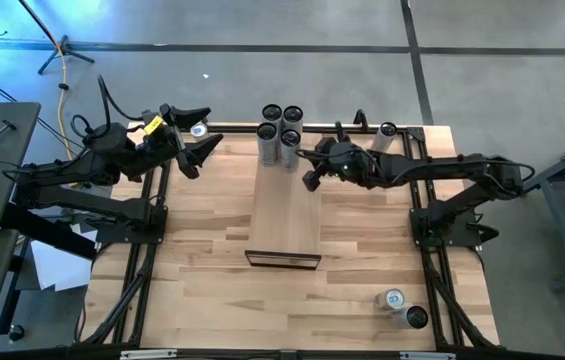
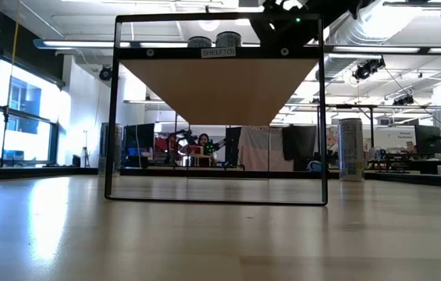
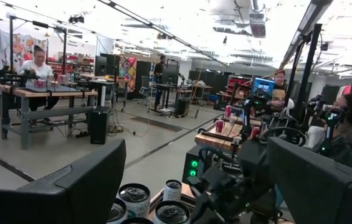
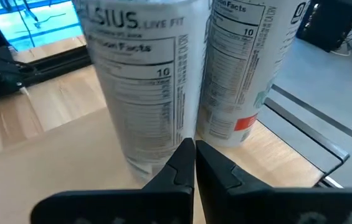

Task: Place canned beverage on shelf
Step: Put the white blue soda can on the shelf aligned with the white blue soda can

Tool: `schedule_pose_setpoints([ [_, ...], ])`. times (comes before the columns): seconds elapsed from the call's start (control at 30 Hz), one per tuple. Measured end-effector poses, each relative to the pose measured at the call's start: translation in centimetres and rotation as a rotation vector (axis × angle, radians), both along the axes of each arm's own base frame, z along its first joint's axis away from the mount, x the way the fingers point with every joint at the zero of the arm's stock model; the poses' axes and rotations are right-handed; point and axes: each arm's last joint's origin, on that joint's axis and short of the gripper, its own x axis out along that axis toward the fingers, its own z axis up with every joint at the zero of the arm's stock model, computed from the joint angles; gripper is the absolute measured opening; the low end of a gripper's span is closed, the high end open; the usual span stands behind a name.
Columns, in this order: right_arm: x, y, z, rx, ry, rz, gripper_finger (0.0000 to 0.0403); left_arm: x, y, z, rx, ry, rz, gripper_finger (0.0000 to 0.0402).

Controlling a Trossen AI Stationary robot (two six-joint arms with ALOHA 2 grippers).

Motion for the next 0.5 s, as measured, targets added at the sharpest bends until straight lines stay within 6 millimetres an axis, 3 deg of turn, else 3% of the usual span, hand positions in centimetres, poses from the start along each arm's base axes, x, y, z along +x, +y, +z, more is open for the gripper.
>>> schedule_pose_setpoints([
  [0.5, 0.27, -0.48, 0.52, 0.013, -0.068, 0.049, 0.0, 0.0, 0.0, 0.0, 0.0, 0.0, 0.0, 0.0356],
])
